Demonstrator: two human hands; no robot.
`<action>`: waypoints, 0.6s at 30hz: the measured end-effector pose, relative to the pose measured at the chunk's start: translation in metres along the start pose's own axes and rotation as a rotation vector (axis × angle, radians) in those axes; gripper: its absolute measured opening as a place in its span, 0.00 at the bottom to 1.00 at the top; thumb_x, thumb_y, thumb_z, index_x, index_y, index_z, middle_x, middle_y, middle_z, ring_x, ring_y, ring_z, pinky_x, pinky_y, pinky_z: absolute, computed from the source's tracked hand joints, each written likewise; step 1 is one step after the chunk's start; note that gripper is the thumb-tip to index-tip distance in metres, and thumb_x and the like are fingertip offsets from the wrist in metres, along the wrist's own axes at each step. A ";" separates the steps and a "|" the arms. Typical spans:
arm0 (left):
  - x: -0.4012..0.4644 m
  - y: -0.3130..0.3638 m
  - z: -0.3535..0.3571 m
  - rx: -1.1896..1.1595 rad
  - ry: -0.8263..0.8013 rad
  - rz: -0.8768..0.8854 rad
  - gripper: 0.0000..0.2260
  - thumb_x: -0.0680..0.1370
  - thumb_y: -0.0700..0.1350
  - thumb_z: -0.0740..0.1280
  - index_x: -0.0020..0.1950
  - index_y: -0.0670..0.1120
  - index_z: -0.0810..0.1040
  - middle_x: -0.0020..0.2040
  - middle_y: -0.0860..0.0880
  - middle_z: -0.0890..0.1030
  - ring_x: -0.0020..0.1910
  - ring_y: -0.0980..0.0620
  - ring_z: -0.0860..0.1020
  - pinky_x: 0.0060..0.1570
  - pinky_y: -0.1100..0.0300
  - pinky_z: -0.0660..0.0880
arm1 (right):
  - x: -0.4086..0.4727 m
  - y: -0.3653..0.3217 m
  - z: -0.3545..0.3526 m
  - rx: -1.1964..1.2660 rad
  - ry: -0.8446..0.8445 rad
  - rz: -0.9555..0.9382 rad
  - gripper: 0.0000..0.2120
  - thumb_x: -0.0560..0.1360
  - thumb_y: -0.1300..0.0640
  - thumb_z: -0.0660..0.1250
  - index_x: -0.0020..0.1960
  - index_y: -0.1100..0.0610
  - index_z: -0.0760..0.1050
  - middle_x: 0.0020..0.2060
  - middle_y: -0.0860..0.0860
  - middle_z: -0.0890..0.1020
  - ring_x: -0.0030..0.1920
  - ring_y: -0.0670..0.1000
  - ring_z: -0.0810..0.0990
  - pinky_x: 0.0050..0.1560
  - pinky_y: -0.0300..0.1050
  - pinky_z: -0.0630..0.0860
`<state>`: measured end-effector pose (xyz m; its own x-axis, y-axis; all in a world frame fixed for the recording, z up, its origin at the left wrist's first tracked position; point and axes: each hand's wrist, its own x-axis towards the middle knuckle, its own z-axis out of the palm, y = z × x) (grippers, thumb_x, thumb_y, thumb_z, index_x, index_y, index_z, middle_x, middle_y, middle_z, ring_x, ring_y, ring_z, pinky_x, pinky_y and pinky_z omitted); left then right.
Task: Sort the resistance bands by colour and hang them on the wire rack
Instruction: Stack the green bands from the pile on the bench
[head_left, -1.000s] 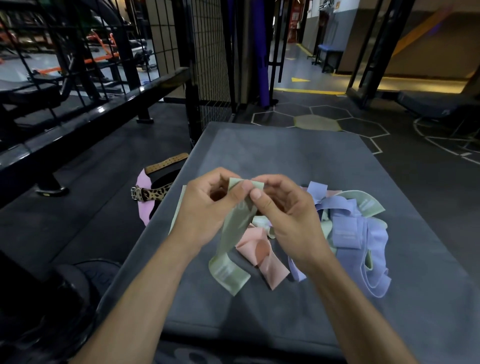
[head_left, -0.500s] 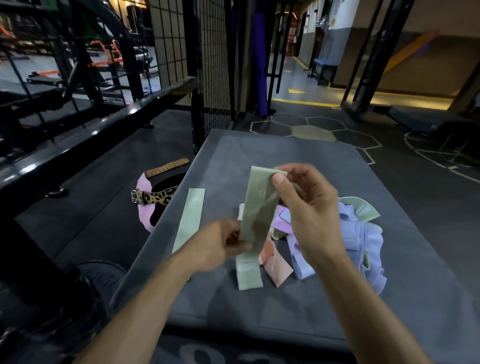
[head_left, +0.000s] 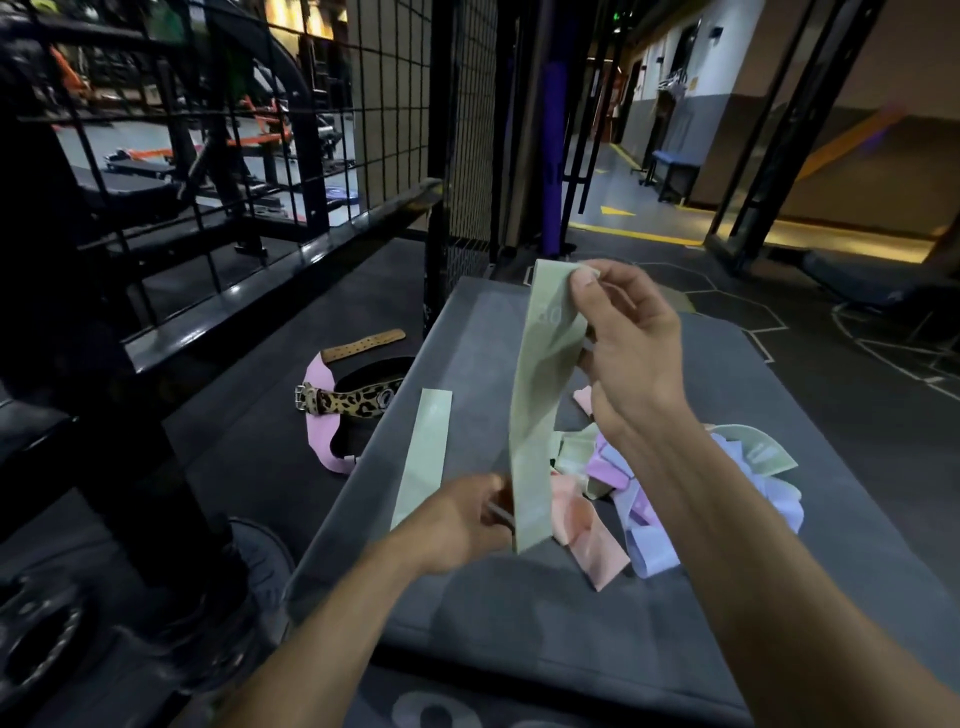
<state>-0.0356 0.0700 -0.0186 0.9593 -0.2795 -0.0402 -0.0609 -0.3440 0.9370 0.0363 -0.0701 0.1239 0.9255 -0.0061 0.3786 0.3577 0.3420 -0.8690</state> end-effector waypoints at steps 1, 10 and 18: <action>0.000 -0.002 -0.003 0.011 0.002 -0.011 0.13 0.69 0.44 0.67 0.53 0.49 0.80 0.40 0.54 0.82 0.38 0.59 0.77 0.42 0.61 0.73 | 0.002 0.001 0.005 -0.013 0.007 0.001 0.04 0.78 0.61 0.71 0.46 0.54 0.79 0.36 0.46 0.82 0.40 0.50 0.76 0.46 0.49 0.71; -0.004 -0.012 -0.031 0.044 0.123 -0.106 0.11 0.75 0.51 0.71 0.56 0.60 0.81 0.50 0.58 0.85 0.47 0.53 0.84 0.52 0.51 0.81 | 0.029 0.022 0.040 -0.017 0.058 0.118 0.06 0.79 0.59 0.70 0.44 0.51 0.79 0.35 0.44 0.81 0.33 0.43 0.78 0.30 0.40 0.71; -0.017 -0.035 -0.070 0.064 0.396 -0.235 0.05 0.78 0.42 0.69 0.42 0.47 0.81 0.34 0.50 0.83 0.32 0.52 0.81 0.39 0.56 0.80 | 0.068 0.078 0.059 -0.126 0.039 0.181 0.05 0.78 0.59 0.70 0.44 0.52 0.78 0.37 0.47 0.81 0.37 0.47 0.79 0.34 0.45 0.75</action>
<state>-0.0301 0.1495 -0.0265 0.9797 0.1725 -0.1019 0.1662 -0.4156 0.8942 0.1196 0.0117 0.1003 0.9792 0.0076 0.2027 0.1960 0.2208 -0.9554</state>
